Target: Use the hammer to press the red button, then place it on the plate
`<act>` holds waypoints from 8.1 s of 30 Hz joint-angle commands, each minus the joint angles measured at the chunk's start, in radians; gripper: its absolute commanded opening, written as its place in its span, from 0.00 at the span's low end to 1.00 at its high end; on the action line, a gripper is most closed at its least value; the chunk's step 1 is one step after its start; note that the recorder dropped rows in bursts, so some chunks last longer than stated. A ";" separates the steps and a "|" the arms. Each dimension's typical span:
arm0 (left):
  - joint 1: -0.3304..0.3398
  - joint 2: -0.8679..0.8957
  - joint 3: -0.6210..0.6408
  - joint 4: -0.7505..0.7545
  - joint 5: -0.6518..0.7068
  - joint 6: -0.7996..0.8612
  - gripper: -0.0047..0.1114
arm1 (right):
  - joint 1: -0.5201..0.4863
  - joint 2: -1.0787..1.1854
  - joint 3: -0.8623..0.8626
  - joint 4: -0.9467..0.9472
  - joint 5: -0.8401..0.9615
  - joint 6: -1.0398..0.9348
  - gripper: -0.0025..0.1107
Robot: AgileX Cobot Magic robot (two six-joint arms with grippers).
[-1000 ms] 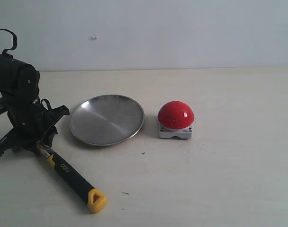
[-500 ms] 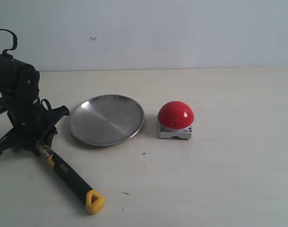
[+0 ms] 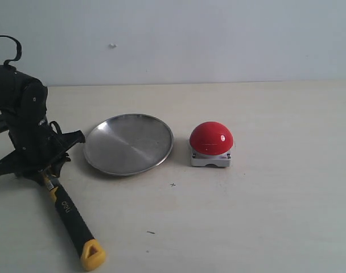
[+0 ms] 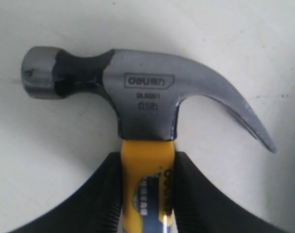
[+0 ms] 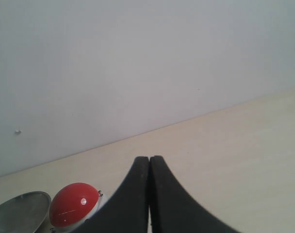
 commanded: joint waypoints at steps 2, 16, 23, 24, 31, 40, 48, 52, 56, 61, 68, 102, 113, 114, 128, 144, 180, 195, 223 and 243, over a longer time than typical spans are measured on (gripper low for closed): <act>0.002 0.009 0.003 0.013 0.021 0.141 0.17 | -0.005 -0.006 0.004 0.000 -0.013 -0.005 0.02; 0.055 -0.194 0.001 -0.045 0.128 0.339 0.04 | -0.005 -0.006 0.004 0.000 -0.013 -0.005 0.02; 0.083 -0.225 0.001 -0.109 0.131 0.434 0.04 | -0.005 -0.006 0.004 0.000 -0.013 -0.005 0.02; 0.083 -0.223 0.001 -0.112 0.123 0.434 0.04 | -0.005 -0.006 0.004 0.000 -0.013 -0.005 0.02; 0.083 -0.200 0.000 -0.116 0.094 0.454 0.04 | -0.005 -0.006 0.004 0.000 -0.013 -0.005 0.02; 0.154 -0.176 -0.068 -0.318 0.173 0.696 0.04 | -0.005 -0.006 0.004 0.000 -0.013 -0.005 0.02; 0.225 -0.162 -0.070 -0.432 0.204 0.857 0.04 | -0.005 -0.006 0.004 0.000 -0.013 -0.005 0.02; 0.255 -0.162 -0.070 -0.557 0.206 0.991 0.04 | -0.005 -0.006 0.004 0.000 -0.013 -0.005 0.02; 0.288 -0.162 -0.070 -0.661 0.216 1.104 0.04 | -0.005 -0.006 0.004 0.000 -0.013 -0.005 0.02; 0.323 -0.162 -0.070 -0.738 0.228 1.201 0.04 | -0.005 -0.006 0.004 0.000 -0.013 -0.005 0.02; 0.382 -0.162 -0.070 -0.895 0.300 1.383 0.04 | -0.005 -0.006 0.004 0.000 -0.013 -0.005 0.02; 0.462 -0.067 -0.070 -1.268 0.479 1.776 0.04 | -0.005 -0.006 0.004 0.000 -0.013 -0.005 0.02; 0.491 -0.065 -0.070 -1.361 0.479 1.866 0.04 | -0.005 -0.006 0.004 0.005 -0.099 0.009 0.02; 0.491 -0.065 -0.070 -1.363 0.479 1.868 0.04 | -0.005 -0.006 0.004 0.025 -0.146 0.033 0.02; 0.491 -0.063 -0.070 -1.426 0.479 1.887 0.04 | -0.005 0.606 -0.353 -0.723 -0.553 0.654 0.02; 0.476 -0.062 -0.067 -1.488 0.479 1.913 0.04 | 0.160 1.366 -0.992 -1.300 -0.748 1.048 0.02; 0.450 -0.062 -0.067 -1.521 0.479 1.940 0.04 | 0.416 1.848 -1.381 1.269 0.710 -1.388 0.25; 0.450 -0.062 -0.067 -1.529 0.479 1.944 0.04 | 0.586 2.017 -1.461 1.239 0.502 -1.569 0.58; 0.450 -0.062 -0.067 -1.532 0.479 1.946 0.04 | 0.623 2.174 -1.469 1.393 0.420 -1.673 0.57; 0.450 -0.062 -0.067 -1.536 0.479 1.946 0.04 | 0.623 2.174 -1.480 1.412 0.456 -1.666 0.52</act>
